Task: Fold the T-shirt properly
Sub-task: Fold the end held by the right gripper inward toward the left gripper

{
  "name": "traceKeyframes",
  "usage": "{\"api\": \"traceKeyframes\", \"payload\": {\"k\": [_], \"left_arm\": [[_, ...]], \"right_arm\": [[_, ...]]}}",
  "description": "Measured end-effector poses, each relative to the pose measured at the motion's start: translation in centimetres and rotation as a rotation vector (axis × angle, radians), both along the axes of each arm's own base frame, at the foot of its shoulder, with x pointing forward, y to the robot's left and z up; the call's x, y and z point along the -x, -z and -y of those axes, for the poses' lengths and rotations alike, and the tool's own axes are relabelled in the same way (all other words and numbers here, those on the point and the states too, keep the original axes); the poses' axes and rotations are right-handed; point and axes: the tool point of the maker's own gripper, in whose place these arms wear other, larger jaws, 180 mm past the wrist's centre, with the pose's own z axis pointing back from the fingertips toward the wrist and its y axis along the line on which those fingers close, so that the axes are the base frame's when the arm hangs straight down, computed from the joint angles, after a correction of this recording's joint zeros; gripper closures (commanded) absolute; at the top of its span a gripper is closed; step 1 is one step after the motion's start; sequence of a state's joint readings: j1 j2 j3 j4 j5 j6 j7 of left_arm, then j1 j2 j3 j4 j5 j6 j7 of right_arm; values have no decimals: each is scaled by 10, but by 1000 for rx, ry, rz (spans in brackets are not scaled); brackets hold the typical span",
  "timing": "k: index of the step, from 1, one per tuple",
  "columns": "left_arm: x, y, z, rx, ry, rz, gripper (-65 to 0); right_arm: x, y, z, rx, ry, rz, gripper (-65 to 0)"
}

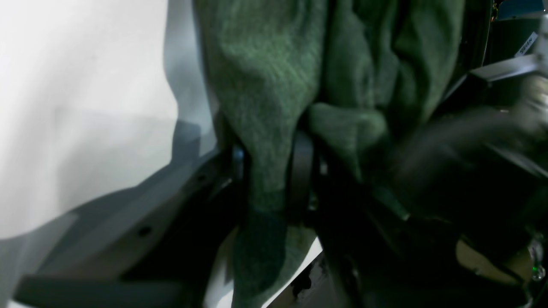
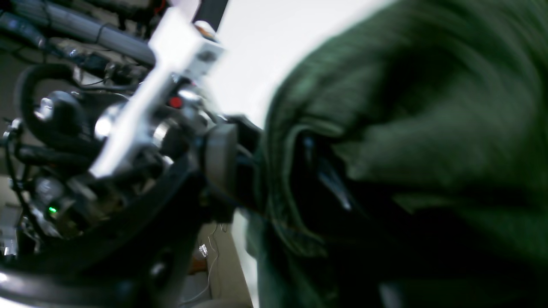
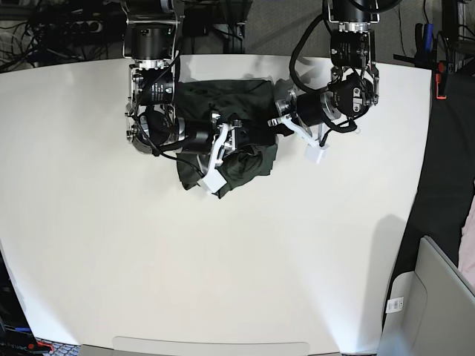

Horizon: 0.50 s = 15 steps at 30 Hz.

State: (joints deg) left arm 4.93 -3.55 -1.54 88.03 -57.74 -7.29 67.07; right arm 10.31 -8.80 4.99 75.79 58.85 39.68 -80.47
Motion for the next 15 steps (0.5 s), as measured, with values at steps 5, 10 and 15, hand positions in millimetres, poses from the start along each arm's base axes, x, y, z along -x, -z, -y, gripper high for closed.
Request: {"api": "traceKeyframes", "payload": {"k": [5, 10, 15], "left_arm": [[1, 0, -1, 0, 0, -2, -143], [4, -4, -6, -26, -6, 11, -206], [3, -29, -11, -67, 26, 93, -236]], "right_arm": [[-3, -22, -1, 25, -20, 102, -251], [-9, -40, 2, 21, -11, 173, -251], [-13, -47, 18, 73, -4, 231, -251]]}}
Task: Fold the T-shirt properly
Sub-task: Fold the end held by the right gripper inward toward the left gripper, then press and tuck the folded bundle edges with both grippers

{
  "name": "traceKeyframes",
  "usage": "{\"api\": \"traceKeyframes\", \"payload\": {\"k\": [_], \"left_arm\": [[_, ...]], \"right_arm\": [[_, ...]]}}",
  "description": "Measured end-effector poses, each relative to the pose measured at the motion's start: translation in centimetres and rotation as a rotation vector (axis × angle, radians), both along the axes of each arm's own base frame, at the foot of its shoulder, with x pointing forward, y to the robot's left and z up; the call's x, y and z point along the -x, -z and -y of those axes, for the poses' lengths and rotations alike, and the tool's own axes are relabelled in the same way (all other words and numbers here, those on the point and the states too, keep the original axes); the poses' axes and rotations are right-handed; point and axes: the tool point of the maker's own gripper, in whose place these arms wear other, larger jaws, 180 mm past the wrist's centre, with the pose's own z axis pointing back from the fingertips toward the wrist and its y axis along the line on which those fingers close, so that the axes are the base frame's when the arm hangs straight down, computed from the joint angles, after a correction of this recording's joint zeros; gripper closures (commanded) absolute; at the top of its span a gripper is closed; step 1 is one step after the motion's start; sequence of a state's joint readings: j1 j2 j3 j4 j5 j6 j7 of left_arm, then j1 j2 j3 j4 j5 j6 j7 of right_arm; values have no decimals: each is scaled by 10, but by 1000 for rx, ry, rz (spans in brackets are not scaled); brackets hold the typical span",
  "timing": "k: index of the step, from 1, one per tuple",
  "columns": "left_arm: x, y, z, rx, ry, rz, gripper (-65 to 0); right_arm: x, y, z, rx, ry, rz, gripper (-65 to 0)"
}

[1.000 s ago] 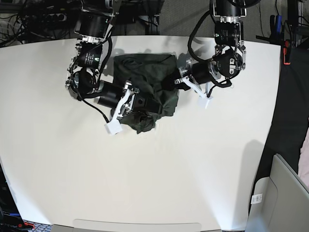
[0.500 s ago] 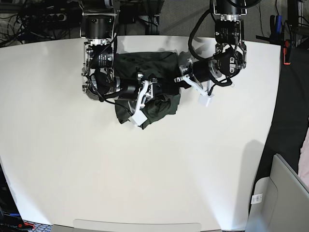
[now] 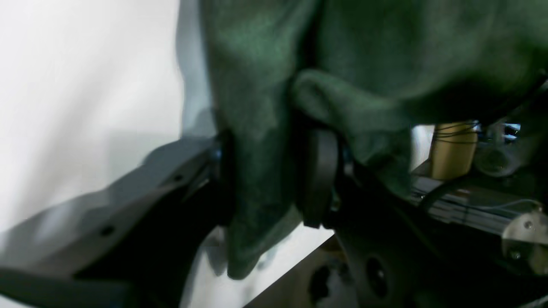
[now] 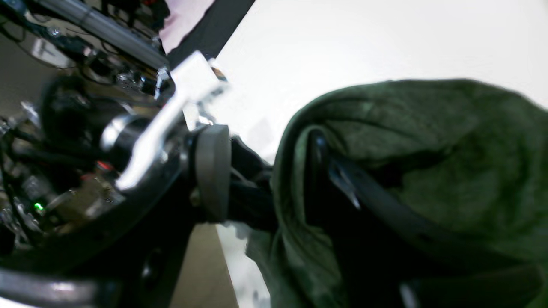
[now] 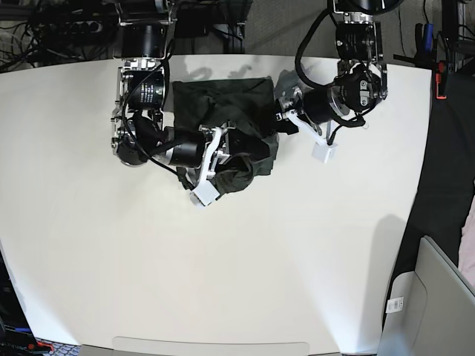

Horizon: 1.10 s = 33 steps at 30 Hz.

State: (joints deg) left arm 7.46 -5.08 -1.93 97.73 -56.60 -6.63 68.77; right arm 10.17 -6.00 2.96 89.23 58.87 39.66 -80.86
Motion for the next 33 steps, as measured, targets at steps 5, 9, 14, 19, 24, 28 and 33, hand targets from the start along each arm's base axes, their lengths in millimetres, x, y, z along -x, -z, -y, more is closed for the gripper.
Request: {"api": "traceKeyframes", "payload": {"k": [5, 9, 14, 19, 24, 28, 33], "left_arm": [[-8, -15, -15, -49, 10, 63, -235], [-6, -14, -17, -55, 13, 61, -234], [5, -7, -17, -57, 14, 36, -233], [1, -42, -10, -62, 34, 154, -233], [22, -34, -3, -56, 45, 108, -233], [15, -40, 1, -41, 39, 132, -233], [18, -31, -2, -50, 37, 103, -233]], "right_arm": [[-1, -7, 13, -18, 5, 19, -251], [1, -14, 12, -60, -4, 22, -251], [1, -18, 11, -86, -8, 24, -250], [1, -10, 31, -25, -3, 29, -250], [3, -4, 83, 109, 42, 70, -250], [14, 0, 99, 166, 41, 76, -250], [41, 20, 87, 159, 1, 4, -250]]}}
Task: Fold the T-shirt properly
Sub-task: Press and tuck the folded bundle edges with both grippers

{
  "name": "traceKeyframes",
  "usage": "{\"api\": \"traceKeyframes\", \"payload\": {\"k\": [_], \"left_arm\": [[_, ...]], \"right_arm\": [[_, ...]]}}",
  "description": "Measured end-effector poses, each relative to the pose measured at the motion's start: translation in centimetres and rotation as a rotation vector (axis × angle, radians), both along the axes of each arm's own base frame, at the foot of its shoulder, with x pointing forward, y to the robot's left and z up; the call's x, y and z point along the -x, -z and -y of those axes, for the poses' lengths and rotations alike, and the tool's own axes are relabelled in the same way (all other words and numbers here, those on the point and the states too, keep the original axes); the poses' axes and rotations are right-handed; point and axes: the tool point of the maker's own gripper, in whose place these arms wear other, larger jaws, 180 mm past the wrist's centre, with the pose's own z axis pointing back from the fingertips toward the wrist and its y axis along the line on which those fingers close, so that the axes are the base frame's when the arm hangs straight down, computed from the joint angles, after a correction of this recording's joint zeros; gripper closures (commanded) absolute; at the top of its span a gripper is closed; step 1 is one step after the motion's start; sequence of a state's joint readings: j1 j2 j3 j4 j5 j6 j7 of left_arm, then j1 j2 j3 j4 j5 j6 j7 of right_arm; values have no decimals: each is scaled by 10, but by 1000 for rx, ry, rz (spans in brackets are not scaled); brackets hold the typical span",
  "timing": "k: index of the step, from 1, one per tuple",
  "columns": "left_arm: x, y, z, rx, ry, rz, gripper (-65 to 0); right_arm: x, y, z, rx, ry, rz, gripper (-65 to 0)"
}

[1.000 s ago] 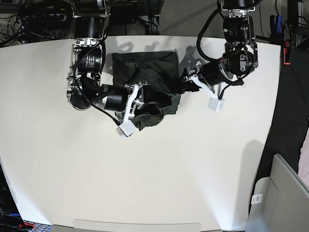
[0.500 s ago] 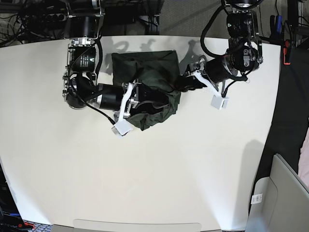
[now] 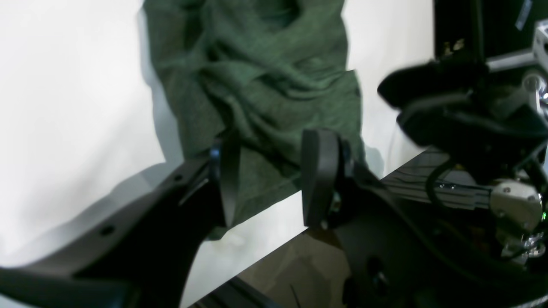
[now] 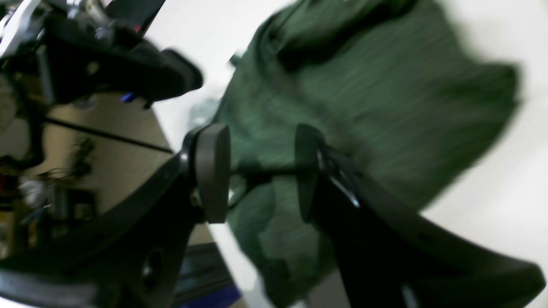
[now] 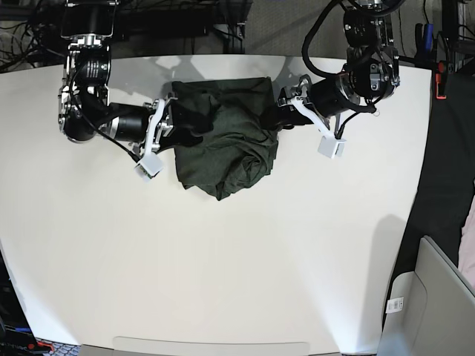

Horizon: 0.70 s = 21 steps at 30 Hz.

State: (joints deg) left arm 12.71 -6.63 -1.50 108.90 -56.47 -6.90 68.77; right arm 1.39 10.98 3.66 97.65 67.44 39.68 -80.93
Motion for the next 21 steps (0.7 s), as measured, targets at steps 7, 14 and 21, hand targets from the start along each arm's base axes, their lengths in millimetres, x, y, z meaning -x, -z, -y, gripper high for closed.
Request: {"api": "traceKeyframes", "payload": {"k": [7, 14, 21], "left_arm": [[-5, -3, 0, 3, -3, 14, -233], [-4, -2, -1, 1, -5, 9, -233], [-4, -2, -3, -2, -7, 9, -233]], "right_arm": [[10, 17, -7, 78, -45, -24, -240], [15, 32, -28, 50, -82, -86, -35], [28, 21, -74, 34, -252, -53, -34]]}}
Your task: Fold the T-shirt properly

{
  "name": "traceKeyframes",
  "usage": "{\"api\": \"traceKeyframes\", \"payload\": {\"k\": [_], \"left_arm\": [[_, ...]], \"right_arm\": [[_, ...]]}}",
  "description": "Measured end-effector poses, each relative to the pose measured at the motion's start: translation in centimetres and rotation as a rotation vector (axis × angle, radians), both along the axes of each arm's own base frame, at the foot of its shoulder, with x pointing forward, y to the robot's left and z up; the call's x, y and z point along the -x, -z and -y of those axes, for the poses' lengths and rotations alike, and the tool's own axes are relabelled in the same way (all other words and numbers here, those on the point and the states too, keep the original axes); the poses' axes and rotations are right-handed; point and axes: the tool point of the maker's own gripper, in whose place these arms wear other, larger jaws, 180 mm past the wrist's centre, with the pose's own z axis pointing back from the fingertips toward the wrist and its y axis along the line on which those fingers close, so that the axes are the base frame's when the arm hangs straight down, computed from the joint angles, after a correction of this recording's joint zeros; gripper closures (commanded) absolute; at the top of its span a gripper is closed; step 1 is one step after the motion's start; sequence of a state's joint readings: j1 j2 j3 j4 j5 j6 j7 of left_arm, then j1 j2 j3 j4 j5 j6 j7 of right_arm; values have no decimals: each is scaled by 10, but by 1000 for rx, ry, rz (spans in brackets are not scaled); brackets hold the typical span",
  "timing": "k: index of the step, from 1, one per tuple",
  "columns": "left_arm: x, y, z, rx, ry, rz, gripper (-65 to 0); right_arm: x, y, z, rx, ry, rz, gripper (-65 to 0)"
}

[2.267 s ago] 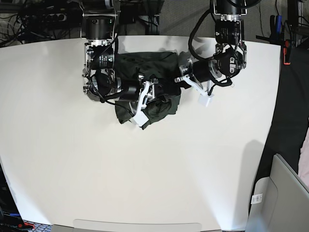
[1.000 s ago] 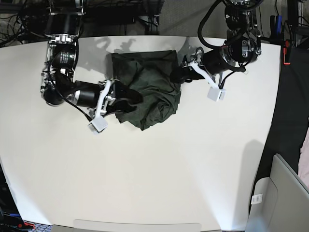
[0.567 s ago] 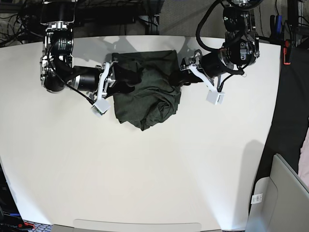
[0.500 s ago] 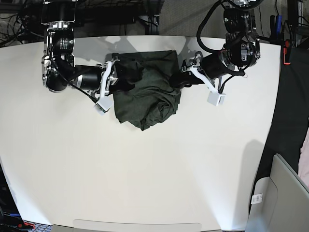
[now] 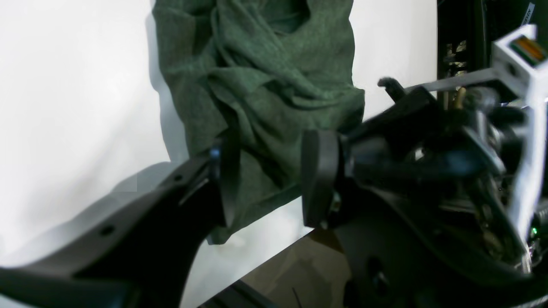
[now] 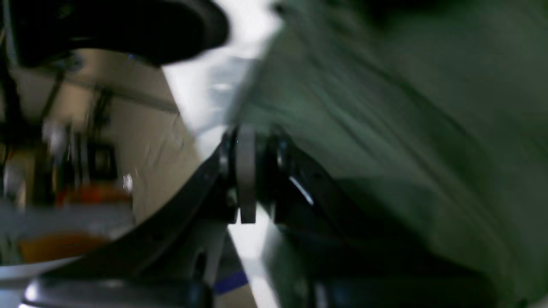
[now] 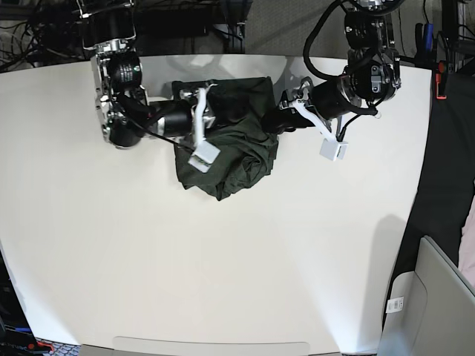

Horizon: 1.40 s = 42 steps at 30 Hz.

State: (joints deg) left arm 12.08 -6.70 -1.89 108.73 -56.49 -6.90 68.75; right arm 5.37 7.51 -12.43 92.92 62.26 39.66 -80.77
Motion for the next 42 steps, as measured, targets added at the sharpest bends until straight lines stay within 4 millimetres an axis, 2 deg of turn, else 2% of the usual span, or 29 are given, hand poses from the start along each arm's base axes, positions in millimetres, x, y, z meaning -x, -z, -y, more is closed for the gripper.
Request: {"api": "traceKeyframes", "payload": {"k": [2, 6, 10, 13, 16, 20, 24, 26, 28, 31, 35, 38, 40, 42], "left_arm": [[0, 0, 0, 1, 0, 1, -233], [0, 0, 0, 2, 1, 0, -233], [0, 1, -7, -23, 6, 1, -233], [-6, 0, -14, -35, -28, 28, -233], [-7, -2, -13, -22, -35, 35, -233], [-7, -1, -18, -41, -30, 36, -233], [-10, -2, -22, -50, -41, 49, -233], [-10, -2, -21, -47, -44, 52, -233], [-11, -3, -20, -43, -45, 53, -233], [-11, -3, -21, -44, -44, 54, -233], [-9, -2, -16, -36, -33, 48, -233], [-2, -2, 8, -12, 25, 42, -234], [4, -3, 26, 19, 68, 35, -234], [5, -5, 35, 29, 92, 40, -234]], "right_arm": [[12, -4, -20, -13, -82, 7, -34], [33, 4, -47, 53, -264, 32, -34], [40, 25, -53, 169, -386, 56, -46], [49, 38, -53, 218, -432, 32, -112], [44, 27, -60, 176, -422, 46, -173], [18, 4, -54, 142, -336, 122, -177], [-19, -21, -32, 95, -188, 179, -177], [-30, -35, -18, 43, -120, 182, -177], [-34, -36, -2, 58, -80, 197, -177], [-29, -33, 22, 94, -43, 206, -177], [-40, -39, 61, 134, 64, 238, -176], [-47, -37, 81, 173, 105, 245, -175], [-49, -39, 87, 175, 120, 249, -175], [-54, -39, 101, 211, 159, 271, -175]]}}
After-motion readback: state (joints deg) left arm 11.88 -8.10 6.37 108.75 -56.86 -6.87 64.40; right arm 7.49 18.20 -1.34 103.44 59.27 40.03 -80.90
